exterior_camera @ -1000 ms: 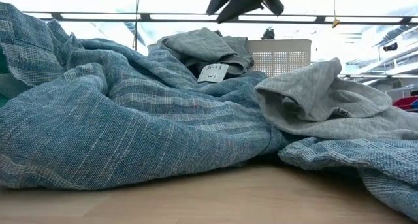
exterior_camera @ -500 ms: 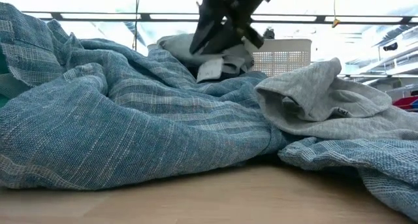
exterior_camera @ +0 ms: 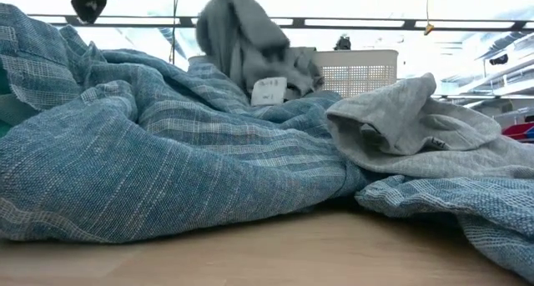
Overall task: Sort clothes
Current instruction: Put the gray shirt into the white bin
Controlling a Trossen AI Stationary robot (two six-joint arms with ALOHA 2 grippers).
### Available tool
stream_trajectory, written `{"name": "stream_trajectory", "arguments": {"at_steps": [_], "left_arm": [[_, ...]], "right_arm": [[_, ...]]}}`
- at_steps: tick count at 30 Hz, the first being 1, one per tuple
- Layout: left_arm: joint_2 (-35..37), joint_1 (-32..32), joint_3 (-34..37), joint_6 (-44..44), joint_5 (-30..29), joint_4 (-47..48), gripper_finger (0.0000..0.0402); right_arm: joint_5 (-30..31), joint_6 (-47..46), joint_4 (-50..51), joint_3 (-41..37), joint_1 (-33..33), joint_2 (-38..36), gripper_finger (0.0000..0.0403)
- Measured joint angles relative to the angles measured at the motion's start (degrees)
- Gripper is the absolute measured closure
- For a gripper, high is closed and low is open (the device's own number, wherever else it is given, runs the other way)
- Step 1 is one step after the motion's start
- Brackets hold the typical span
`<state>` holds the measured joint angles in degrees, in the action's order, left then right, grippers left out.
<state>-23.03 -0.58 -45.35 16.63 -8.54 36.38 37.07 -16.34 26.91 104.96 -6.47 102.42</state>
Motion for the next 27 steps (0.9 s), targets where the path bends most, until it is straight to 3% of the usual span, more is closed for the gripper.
{"name": "stream_trajectory", "arguments": {"at_steps": [6, 11, 15, 20, 27], "left_arm": [[0.50, 0.00, 2.74, 1.85, -0.02, -1.04, 0.0265], [0.59, 0.00, 3.28, 2.44, -0.03, -2.26, 0.0265], [0.59, 0.00, 3.28, 3.14, -0.04, -2.19, 0.0265], [0.59, 0.00, 3.28, 3.53, -0.02, -1.78, 0.0265], [0.59, 0.00, 3.28, 3.32, -0.04, -1.13, 0.0265]], "right_arm": [[2.94, 14.40, 0.23, 12.29, 7.12, -0.35, 0.0401], [5.70, 17.88, 3.53, 16.91, 14.14, -0.36, 0.0402], [4.28, 12.42, 7.55, 18.15, 18.39, -0.36, 0.0402], [-6.18, 2.03, 15.64, 18.15, 20.38, -0.29, 0.0390], [-16.00, -10.38, 28.22, 18.10, 20.23, -0.37, 0.0328]]}}
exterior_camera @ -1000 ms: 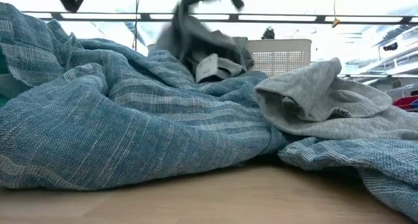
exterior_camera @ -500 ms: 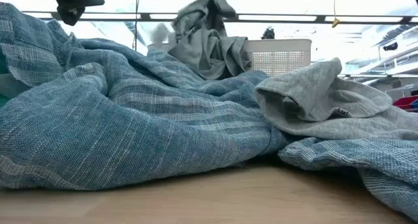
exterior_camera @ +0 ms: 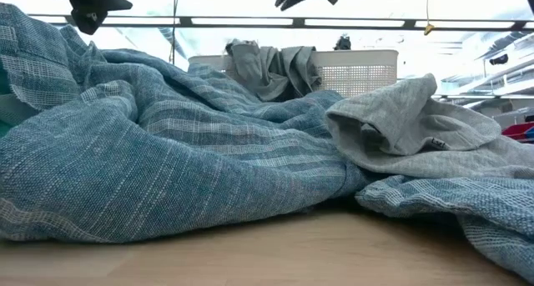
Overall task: Sort clothes
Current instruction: Put the gray shirt into the white bin
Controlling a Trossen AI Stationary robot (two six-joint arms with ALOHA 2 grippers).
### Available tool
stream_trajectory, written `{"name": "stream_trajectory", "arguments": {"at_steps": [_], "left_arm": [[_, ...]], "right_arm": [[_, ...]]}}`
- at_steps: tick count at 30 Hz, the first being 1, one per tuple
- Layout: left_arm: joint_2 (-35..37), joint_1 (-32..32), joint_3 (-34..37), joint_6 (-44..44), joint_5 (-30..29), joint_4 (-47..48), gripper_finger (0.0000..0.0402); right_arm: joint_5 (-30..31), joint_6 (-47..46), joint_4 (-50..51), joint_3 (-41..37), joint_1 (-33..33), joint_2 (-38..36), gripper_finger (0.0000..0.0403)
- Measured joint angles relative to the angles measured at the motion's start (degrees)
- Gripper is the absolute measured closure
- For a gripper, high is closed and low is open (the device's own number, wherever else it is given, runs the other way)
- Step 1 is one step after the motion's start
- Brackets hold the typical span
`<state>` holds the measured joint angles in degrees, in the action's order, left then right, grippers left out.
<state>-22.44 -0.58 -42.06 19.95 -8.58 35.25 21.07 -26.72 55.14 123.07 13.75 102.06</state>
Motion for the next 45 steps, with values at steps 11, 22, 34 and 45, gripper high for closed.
{"name": "stream_trajectory", "arguments": {"at_steps": [11, 22, 34, 45], "left_arm": [[0.00, -0.04, 0.00, -0.16, -0.75, 0.18, 0.0265], [0.00, -0.04, -0.02, -0.18, -1.05, 0.21, 0.0265], [0.00, -0.04, -0.02, 1.33, -1.08, 0.21, 0.0265], [0.00, -0.04, -0.02, 1.55, -1.07, 0.19, 0.0265]], "right_arm": [[-5.18, 0.81, 1.65, -3.47, -9.24, 0.03, 0.0261], [-4.62, -2.22, -6.28, -17.61, -11.91, 0.12, 0.0274], [-6.80, -6.30, -9.16, -24.72, -11.85, -0.02, 0.0349], [0.96, -2.03, -19.45, -24.88, -10.24, -6.34, 0.0399]]}}
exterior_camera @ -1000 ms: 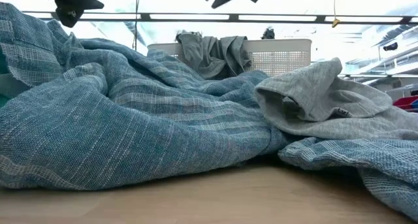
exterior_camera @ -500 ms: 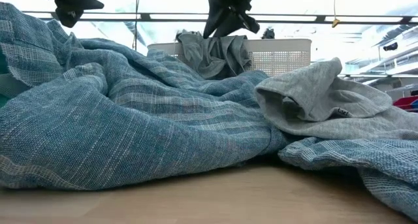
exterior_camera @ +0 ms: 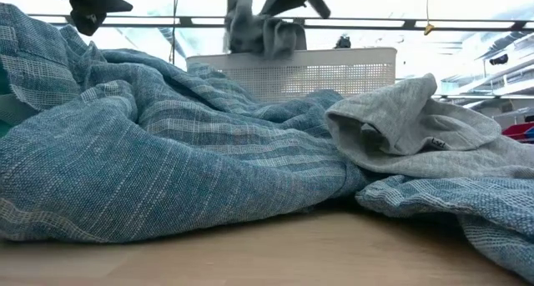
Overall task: Sort clothes
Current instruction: Put the gray shirt into the white bin
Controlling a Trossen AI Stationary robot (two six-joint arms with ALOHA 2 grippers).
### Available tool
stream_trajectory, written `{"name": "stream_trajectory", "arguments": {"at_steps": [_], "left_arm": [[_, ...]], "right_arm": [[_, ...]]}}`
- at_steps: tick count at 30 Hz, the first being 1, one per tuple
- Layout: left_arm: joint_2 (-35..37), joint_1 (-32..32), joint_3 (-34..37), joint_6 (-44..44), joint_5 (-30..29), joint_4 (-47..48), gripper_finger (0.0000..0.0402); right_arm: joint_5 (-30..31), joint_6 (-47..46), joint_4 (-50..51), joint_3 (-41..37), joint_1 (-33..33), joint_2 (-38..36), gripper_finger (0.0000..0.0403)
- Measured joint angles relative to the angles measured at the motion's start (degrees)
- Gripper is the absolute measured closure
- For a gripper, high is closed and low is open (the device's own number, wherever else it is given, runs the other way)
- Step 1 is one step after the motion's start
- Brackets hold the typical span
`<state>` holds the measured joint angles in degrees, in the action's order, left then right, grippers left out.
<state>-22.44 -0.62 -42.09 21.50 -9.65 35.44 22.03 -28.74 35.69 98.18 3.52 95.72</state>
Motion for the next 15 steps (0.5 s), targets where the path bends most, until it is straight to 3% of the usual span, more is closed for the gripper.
{"name": "stream_trajectory", "arguments": {"at_steps": [4, 6, 11, 15], "left_arm": [[0.00, 0.00, 0.00, 0.00, 0.00, 0.00, 0.0265], [0.00, 0.00, 0.00, -0.04, -0.02, 0.00, 0.0265], [0.00, 0.00, 0.00, -0.04, 0.00, 0.02, 0.0265], [0.00, 0.00, 0.00, 0.16, 0.00, 0.02, 0.0265]], "right_arm": [[9.31, 1.21, -2.38, 0.01, 1.70, -3.61, 0.0400], [11.16, 1.26, -2.57, 0.07, 2.96, -4.95, 0.0400], [8.24, 1.40, 0.38, 0.05, 5.29, -5.91, 0.0388], [5.71, -1.25, 4.53, 0.05, 5.65, -5.96, 0.0353]]}}
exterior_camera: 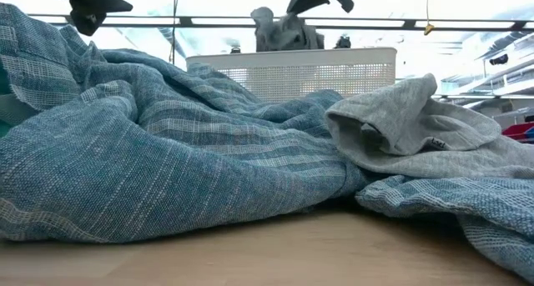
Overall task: Sort clothes
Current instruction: Put the gray shirt into the white bin, then put the gray sock into the white bin
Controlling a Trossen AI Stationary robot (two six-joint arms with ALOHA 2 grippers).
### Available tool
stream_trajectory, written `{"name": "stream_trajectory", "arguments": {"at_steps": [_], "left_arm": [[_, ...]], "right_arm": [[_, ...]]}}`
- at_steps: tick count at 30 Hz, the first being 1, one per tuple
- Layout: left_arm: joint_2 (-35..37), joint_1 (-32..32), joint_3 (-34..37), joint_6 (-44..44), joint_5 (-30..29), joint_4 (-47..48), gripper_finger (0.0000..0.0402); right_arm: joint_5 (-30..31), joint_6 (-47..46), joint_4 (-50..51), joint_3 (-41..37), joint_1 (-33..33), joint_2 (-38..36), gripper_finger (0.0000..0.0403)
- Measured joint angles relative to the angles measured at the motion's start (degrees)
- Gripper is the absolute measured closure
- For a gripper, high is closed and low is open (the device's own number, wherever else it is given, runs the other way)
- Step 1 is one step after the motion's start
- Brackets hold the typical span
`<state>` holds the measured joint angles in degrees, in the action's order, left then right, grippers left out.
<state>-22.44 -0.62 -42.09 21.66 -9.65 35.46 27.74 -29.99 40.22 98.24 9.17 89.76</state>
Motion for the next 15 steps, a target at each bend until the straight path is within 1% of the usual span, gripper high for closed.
{"name": "stream_trajectory", "arguments": {"at_steps": [3, 5, 8, 11, 13, 15], "left_arm": [[0.00, -0.01, 0.00, 1.27, 0.00, 0.00, 0.0265], [0.00, 0.00, 0.00, 2.58, 0.00, 0.05, 0.0265], [-0.36, 0.00, 0.00, 4.06, 0.41, 0.45, 0.0265], [-1.79, 0.03, 0.00, 4.20, 2.36, 0.44, 0.0267], [-3.38, 0.34, 0.00, 4.36, 3.62, 0.17, 0.0269], [-5.37, 1.39, 0.00, 4.84, 4.27, -0.96, 0.0271]], "right_arm": [[-0.75, -2.44, 4.05, 0.00, -0.03, -0.23, 0.0321], [-2.69, -3.44, 7.36, 0.00, -0.52, -0.95, 0.0302], [-7.14, -3.98, 11.13, 0.00, -2.04, -3.15, 0.0281], [-10.45, -7.46, 15.03, 0.00, -4.61, -5.65, 0.0271], [-10.47, -10.52, 18.40, 0.00, -7.27, -7.43, 0.0270], [-8.94, -13.25, 21.94, 0.04, -10.98, -8.93, 0.0272]]}}
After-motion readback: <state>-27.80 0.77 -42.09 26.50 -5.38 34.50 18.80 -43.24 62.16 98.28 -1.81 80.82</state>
